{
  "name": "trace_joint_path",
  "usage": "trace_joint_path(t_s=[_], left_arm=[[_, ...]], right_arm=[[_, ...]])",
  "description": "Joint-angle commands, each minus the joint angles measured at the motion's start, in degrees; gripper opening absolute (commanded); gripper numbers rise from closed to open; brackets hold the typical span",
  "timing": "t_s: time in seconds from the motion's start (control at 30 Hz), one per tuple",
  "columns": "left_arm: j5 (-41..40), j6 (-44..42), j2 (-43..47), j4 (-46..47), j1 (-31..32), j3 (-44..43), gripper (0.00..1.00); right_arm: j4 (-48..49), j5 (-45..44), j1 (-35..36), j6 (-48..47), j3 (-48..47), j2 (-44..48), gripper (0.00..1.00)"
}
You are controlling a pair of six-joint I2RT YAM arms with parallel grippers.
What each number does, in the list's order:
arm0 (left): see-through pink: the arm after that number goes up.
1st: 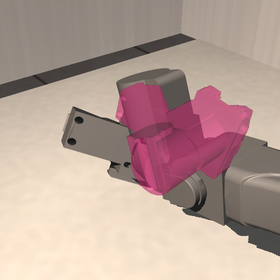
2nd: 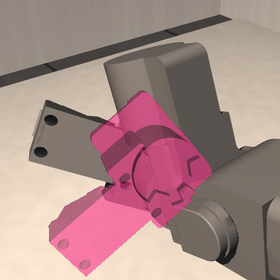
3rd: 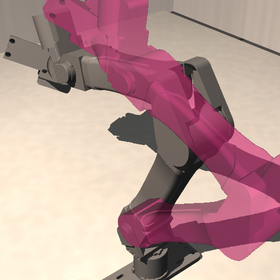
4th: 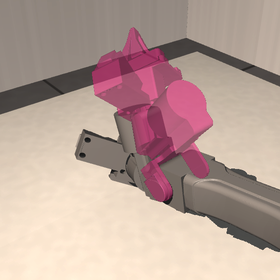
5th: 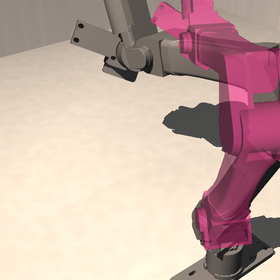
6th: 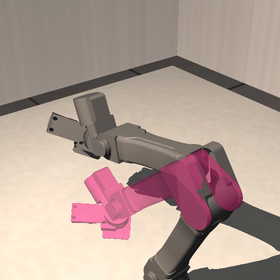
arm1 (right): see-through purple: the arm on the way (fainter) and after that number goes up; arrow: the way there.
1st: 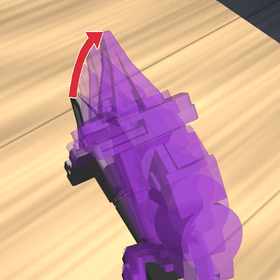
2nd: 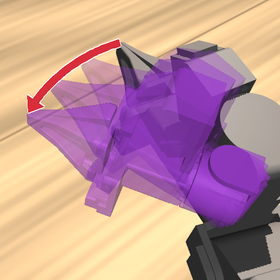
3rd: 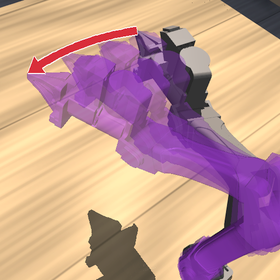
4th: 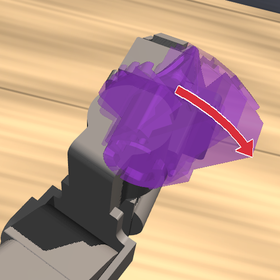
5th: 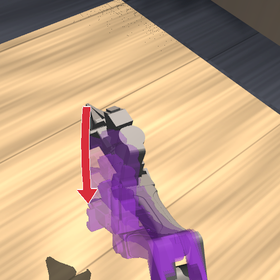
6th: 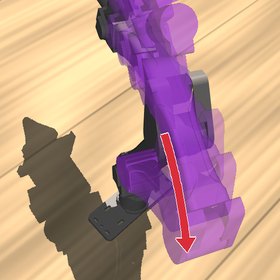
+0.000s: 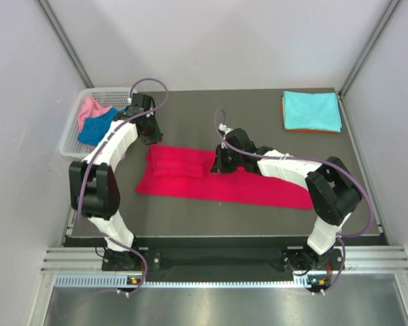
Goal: Fold and stack the t-shirts
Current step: Fold the tshirt
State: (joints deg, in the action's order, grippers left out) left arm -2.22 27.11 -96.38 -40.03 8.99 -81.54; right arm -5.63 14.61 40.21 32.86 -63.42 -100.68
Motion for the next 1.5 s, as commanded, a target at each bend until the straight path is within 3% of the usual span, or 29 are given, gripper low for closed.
trace_joint_path(t_s=[0.0,0.2,0.5,0.77,1.03,1.3,1.47], left_arm=[[2.92,-1.53,-8.97,1.71,-1.96,-3.62,0.26],[-0.50,-2.85,-19.27,-0.49,-2.84,-13.20,0.24],[-7.87,-2.68,-26.40,-1.80,-3.11,-15.23,0.22],[-10.26,-2.42,-26.93,-1.46,-3.46,-14.00,0.22],[-8.86,-2.33,-27.11,-1.36,-4.16,-14.09,0.22],[-4.64,-2.24,-26.76,-1.45,-4.60,-16.02,0.23],[-2.79,-2.77,-25.71,-0.84,-4.60,-14.97,0.23]], right_arm=[[-4.39,-4.84,-1.27,-2.62,-0.83,2.95,0.01],[-5.53,-6.70,-7.76,-5.17,2.85,5.32,0.00],[-7.29,-13.37,-21.03,-7.99,12.87,10.06,0.00],[-8.70,-17.16,-32.81,-6.06,20.35,14.46,0.00],[-8.61,-17.34,-37.39,-5.88,22.55,13.93,0.00],[-17.39,-15.58,-37.66,-5.27,17.02,20.87,0.00],[-14.60,-15.49,-37.66,-4.39,15.87,21.67,0.01]])
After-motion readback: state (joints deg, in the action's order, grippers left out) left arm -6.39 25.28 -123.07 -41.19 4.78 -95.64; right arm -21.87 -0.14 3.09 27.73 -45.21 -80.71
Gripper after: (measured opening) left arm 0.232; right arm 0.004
